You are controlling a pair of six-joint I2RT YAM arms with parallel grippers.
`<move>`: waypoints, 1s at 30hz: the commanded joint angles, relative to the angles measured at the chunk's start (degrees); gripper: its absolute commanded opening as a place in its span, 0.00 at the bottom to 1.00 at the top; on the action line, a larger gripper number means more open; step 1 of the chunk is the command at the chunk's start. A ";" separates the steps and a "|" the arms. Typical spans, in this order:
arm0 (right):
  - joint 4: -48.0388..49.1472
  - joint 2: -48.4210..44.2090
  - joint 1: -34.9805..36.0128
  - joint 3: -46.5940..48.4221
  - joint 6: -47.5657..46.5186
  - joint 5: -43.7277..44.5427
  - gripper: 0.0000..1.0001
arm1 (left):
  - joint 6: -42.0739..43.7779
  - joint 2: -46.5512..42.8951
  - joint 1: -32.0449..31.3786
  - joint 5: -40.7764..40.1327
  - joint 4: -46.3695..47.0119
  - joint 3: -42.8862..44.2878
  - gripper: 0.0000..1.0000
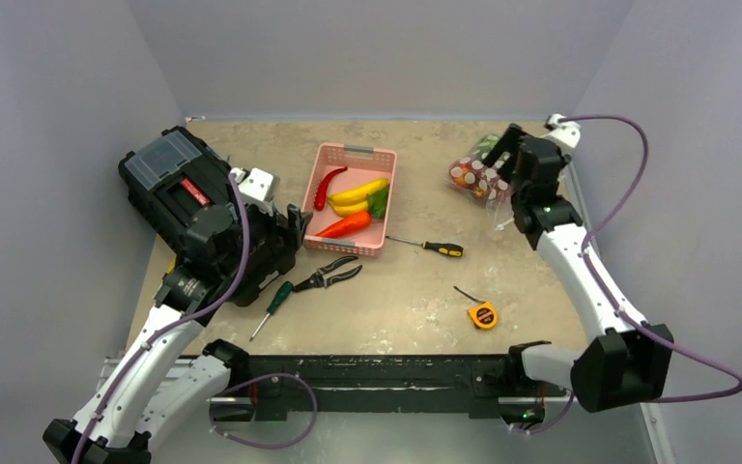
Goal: Place the food in the zip-top bag and seal the zipper
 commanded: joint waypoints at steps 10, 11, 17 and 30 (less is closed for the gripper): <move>-1.84 -21.13 13.25 -4.96 -9.81 -20.59 0.98 | -0.11 -6.10 -0.84 -4.90 2.56 0.43 0.96; -2.03 -23.22 13.25 -5.46 -10.39 -21.54 0.99 | -0.66 -7.13 -0.84 -6.12 2.53 0.33 0.96; -8.78 -31.83 13.23 -4.49 -14.05 -25.86 0.99 | -5.49 -15.80 -0.73 -7.87 -2.78 1.34 0.97; -12.64 -45.24 13.22 -3.30 -5.45 -4.45 0.99 | -3.64 -27.03 -0.71 -13.09 -17.01 10.77 0.98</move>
